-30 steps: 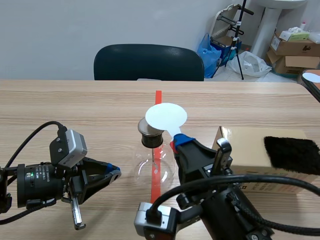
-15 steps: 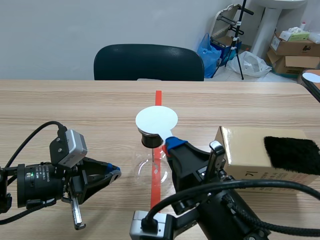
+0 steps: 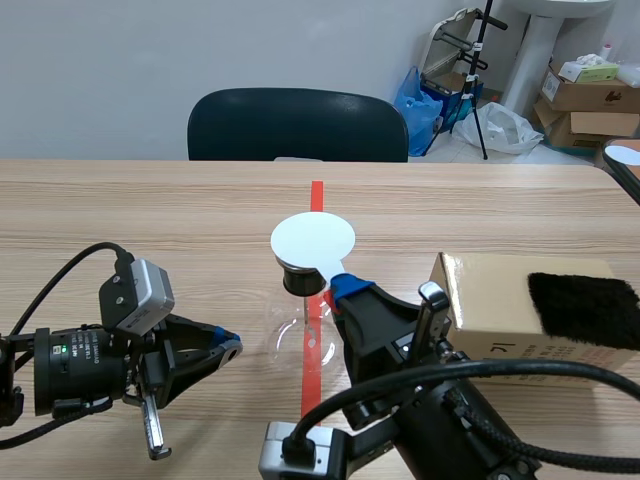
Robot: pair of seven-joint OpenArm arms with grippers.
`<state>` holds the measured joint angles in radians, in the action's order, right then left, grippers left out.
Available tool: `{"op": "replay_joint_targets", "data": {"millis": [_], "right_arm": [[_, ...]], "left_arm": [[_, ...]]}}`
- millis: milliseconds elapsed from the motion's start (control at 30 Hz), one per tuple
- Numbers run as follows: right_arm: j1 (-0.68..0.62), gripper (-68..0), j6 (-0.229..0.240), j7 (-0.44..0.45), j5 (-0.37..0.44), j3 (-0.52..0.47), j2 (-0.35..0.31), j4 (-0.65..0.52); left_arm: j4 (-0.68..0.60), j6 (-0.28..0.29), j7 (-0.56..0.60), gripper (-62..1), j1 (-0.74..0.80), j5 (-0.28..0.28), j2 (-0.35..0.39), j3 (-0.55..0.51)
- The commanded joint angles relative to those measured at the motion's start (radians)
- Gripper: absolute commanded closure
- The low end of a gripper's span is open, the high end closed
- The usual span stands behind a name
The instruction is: Do the electroscope experiment
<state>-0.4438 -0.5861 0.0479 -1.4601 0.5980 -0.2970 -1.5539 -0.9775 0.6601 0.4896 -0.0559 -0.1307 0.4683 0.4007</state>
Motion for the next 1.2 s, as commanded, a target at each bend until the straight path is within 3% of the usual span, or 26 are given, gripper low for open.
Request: {"op": "replay_joint_targets", "data": {"millis": [0,500,1167], "right_arm": [[0.011,-1.0,-0.011,-0.004,-0.001,-0.002,-0.013,-0.006],[0.011,-1.0,-0.011,-0.038,-0.001,-0.002,-0.013,-0.006],[0.011,-1.0,-0.011,-0.433,-0.001,-0.002,-0.013,-0.006]], "left_arm": [[-0.018,0.008,0.015,-3.0,-0.008,0.014,-0.002,-0.005],[-0.018,0.008,0.015,-3.0,-0.008,0.014,-0.002,-0.005],[-0.018,0.008,0.015,-3.0,-0.008,0.014,-0.002,-0.005]]}}
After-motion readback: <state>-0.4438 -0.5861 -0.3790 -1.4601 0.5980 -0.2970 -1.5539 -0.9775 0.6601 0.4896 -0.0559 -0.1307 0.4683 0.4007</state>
